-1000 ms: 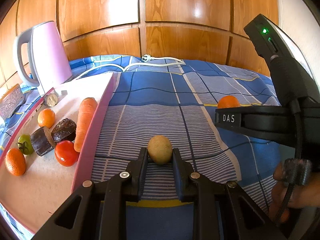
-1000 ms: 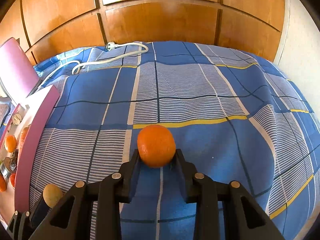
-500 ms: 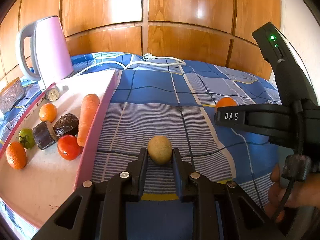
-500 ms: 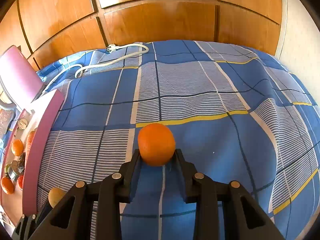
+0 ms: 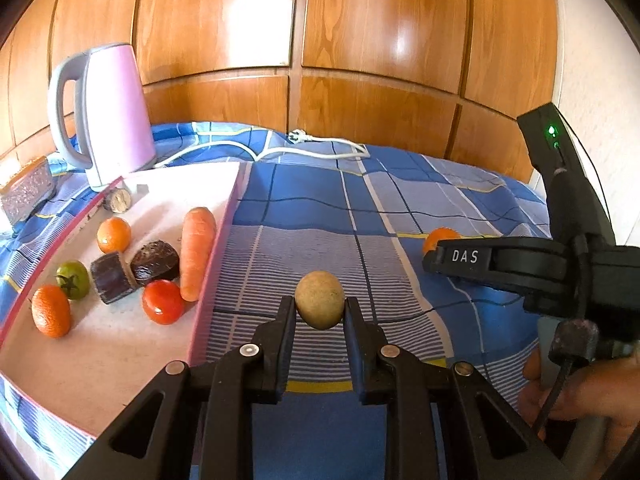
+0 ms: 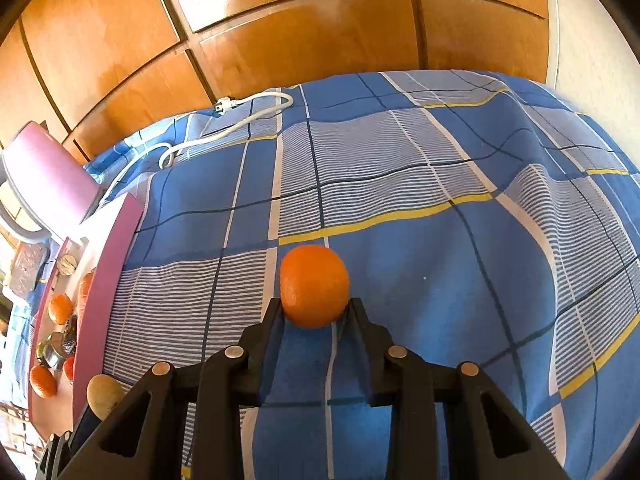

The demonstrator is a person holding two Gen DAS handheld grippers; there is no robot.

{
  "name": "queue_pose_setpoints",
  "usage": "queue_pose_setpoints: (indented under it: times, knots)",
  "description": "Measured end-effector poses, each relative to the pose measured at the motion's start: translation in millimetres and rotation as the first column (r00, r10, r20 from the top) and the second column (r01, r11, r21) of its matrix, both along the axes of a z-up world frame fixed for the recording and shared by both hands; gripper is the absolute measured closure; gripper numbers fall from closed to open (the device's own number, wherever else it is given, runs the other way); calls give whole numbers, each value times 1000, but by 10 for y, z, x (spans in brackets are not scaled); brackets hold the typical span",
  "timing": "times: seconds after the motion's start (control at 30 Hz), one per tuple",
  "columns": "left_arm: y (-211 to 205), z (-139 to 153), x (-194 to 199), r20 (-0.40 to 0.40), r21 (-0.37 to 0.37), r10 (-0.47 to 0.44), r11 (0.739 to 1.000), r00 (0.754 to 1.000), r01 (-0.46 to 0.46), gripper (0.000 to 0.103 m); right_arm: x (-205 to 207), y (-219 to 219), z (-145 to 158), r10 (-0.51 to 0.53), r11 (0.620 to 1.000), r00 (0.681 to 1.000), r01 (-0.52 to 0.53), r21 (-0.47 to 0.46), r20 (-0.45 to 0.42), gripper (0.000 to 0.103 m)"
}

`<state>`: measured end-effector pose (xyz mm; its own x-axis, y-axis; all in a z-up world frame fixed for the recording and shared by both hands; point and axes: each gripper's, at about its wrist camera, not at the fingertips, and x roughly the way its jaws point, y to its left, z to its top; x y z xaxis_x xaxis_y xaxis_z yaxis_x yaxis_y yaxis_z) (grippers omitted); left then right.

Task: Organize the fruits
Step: 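Lift the orange with the right tool while the left tool lifts the beige ball toward the tray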

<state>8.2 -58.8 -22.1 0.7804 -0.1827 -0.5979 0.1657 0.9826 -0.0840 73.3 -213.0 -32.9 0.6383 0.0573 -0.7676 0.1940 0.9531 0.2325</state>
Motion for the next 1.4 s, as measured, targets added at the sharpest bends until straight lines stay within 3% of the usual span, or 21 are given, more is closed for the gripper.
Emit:
queue_pose_setpoints:
  times: [0.7,0.9,0.97,1.0,1.17,1.37,1.4]
  knots:
    - [272,131,-166,37,-60,65,996,997,-63,79,-90,39,116,36,999,997,-38,27,71,75]
    - [300,135,-167,35,-70,78,995,996,-76,79,-148,171,231,125,991,981,-131,37,148,75]
    - [316,140,-167,35,-77,86,994,996,-83,79,-161,274,268,171,984,971,-176,12,166,79]
    - [328,148,-171,38,-83,90,993,995,-87,79,-165,313,278,188,982,968,-191,-1,169,88]
    - [416,188,-203,45,-117,104,988,994,-98,79,-136,389,257,204,979,967,-202,-29,153,89]
    - [442,147,-162,23,-130,121,985,992,-118,79,-75,83,98,103,988,991,-112,103,89,88]
    - [440,141,-157,21,-130,121,985,992,-117,79,-70,30,81,86,988,993,-96,124,82,83]
